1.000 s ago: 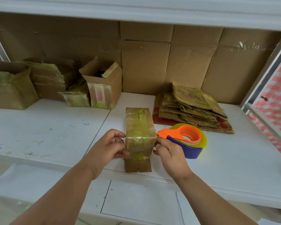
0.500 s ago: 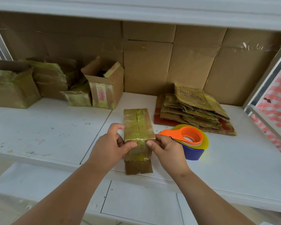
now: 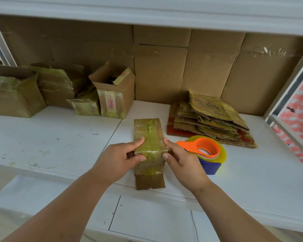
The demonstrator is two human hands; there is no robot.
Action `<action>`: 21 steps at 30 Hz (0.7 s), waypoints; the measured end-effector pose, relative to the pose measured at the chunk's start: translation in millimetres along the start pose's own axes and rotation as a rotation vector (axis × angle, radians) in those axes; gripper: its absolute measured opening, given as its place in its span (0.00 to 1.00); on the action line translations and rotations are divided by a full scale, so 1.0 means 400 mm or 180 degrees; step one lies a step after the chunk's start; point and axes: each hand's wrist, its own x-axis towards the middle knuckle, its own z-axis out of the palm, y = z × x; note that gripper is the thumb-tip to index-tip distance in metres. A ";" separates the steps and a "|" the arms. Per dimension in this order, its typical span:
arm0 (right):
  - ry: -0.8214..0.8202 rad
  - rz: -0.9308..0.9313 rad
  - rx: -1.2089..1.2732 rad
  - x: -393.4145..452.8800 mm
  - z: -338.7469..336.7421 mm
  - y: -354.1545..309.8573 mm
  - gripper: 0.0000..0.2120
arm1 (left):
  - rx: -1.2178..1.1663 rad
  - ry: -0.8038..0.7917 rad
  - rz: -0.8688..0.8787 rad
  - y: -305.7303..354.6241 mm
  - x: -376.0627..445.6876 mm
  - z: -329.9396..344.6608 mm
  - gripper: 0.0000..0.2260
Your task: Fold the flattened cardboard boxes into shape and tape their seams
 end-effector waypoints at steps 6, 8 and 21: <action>0.0195 0.0031 0.0214 0.002 0.017 0.007 0.22 | 0.0046 0.0060 0.0000 0.008 0.003 0.002 0.24; 0.0172 0.0062 0.0259 -0.001 0.016 0.010 0.22 | -0.0046 -0.0087 -0.0063 0.001 0.000 0.000 0.24; 0.0085 0.0152 0.0188 0.000 0.007 -0.032 0.22 | -0.0579 0.0193 -0.0482 0.027 -0.031 0.031 0.35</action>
